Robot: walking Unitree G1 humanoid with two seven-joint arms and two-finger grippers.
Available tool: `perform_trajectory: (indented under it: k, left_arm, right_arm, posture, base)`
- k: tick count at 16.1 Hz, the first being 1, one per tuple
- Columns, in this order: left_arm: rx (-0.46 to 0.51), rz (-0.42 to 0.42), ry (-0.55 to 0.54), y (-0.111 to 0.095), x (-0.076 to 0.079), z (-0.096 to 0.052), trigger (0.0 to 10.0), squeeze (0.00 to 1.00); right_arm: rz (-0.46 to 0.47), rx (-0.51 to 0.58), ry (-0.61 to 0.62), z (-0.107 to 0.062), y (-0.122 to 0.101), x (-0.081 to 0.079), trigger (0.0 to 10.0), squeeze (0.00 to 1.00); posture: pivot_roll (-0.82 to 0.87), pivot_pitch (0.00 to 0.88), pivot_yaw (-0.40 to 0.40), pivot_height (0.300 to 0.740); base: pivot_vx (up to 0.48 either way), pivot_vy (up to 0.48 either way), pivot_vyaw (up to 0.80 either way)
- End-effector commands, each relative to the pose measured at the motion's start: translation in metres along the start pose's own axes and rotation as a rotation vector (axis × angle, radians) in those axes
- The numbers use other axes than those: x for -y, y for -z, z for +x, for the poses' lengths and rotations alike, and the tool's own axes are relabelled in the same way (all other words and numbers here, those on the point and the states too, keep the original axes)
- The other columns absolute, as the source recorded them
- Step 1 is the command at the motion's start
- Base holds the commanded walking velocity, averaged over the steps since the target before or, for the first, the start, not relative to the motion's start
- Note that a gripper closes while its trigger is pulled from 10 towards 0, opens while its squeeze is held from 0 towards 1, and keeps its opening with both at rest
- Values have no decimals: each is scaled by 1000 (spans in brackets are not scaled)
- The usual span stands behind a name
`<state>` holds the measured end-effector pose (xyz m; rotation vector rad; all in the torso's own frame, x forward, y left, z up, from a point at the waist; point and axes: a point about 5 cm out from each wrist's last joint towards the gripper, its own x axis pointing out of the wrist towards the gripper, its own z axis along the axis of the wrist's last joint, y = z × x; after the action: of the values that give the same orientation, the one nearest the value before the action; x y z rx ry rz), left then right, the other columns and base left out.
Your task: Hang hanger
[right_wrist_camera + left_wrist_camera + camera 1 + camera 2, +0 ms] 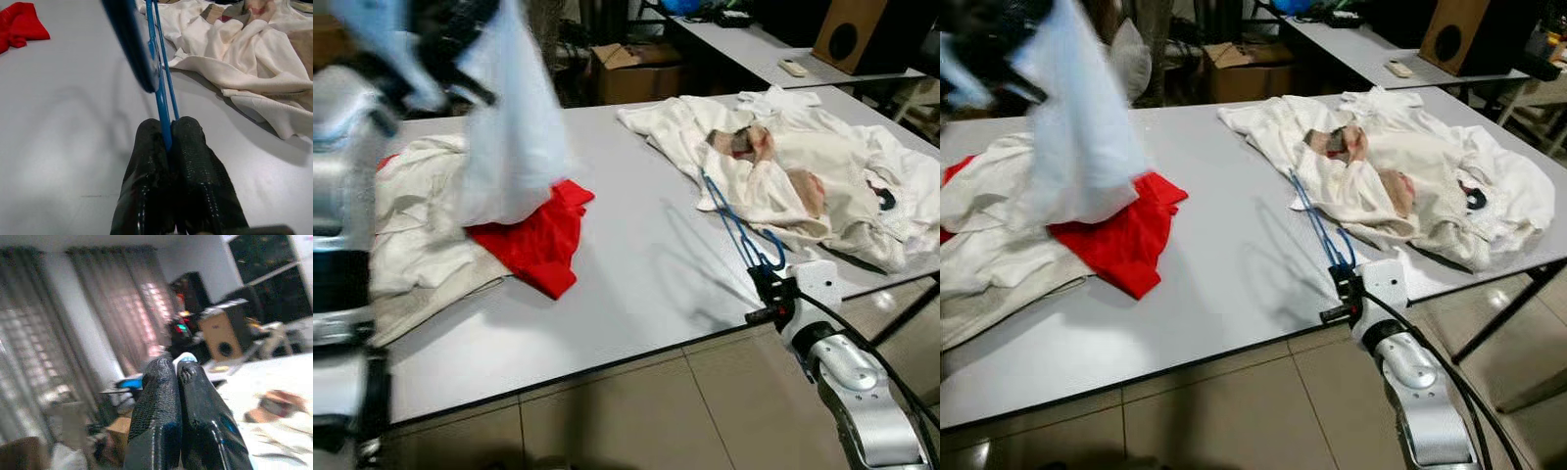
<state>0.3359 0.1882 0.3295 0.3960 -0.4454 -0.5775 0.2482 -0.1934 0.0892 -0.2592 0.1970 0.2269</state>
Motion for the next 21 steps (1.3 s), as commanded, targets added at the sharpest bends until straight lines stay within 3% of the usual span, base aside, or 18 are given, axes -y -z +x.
perform_trajectory:
  k: [1,2,3,4,5,7,11,14,16,17,18,20,21]
  left_arm:
    - [-38,6,109,6,25,13,0,0]
    - [-104,4,208,23,59,27,549,0]
    - [-195,-57,298,46,99,37,10000,0]
    - [-216,-98,341,54,117,39,10000,0]
    - [-233,-120,370,60,130,40,10000,1000]
    - [-258,-144,389,69,149,39,10000,1000]
    - [-287,-177,429,72,149,29,10000,1000]
    - [-351,-134,432,85,140,10,10000,1000]
    - [-519,18,422,110,113,-25,10000,1000]
    - [-648,73,428,124,96,-53,10000,0]
    - [-683,81,431,127,92,-61,10000,0]
    - [-763,40,438,132,90,-84,10000,0]
    - [-763,40,438,132,90,-84,10000,0]
  right_arm:
    - [5,0,-1,3,0,0,10000,0]
    - [4,5,1,4,-1,0,10000,0]
    - [4,8,8,4,-3,1,10000,0]
    - [4,9,11,3,-3,2,10000,0]
    - [4,9,14,2,-3,2,10000,0]
    - [3,1,35,-4,-1,6,10000,0]
    - [2,-7,22,-2,2,6,10000,0]
    - [1,6,-1,5,-3,1,10000,0]
    - [0,12,-2,2,-5,2,10000,0]
    - [15,23,-12,-2,-5,6,10000,0]
    - [24,28,-18,-3,-6,8,10000,0]
    - [138,134,-149,-10,-24,6,10000,0]
    - [138,134,-149,-10,-24,6,10000,0]
  posture:
    - [71,0,1,740]
    - [62,0,6,740]
    - [50,0,11,740]
    - [46,0,13,740]
    - [34,0,19,740]
    - [27,0,23,740]
    - [56,0,-1,740]
    - [62,0,-8,740]
    - [60,0,-5,740]
    - [57,0,0,740]
    - [57,0,0,740]
    - [54,0,16,740]
    - [54,0,16,740]
  base:
    - [0,0,0]
    - [0,0,0]
    - [0,0,0]
    - [0,0,0]
    - [0,0,0]
    - [0,0,0]
    - [0,0,0]
    - [0,0,0]
    - [0,0,0]
    - [0,0,0]
    - [0,0,0]
    - [0,0,0]
    - [0,0,0]
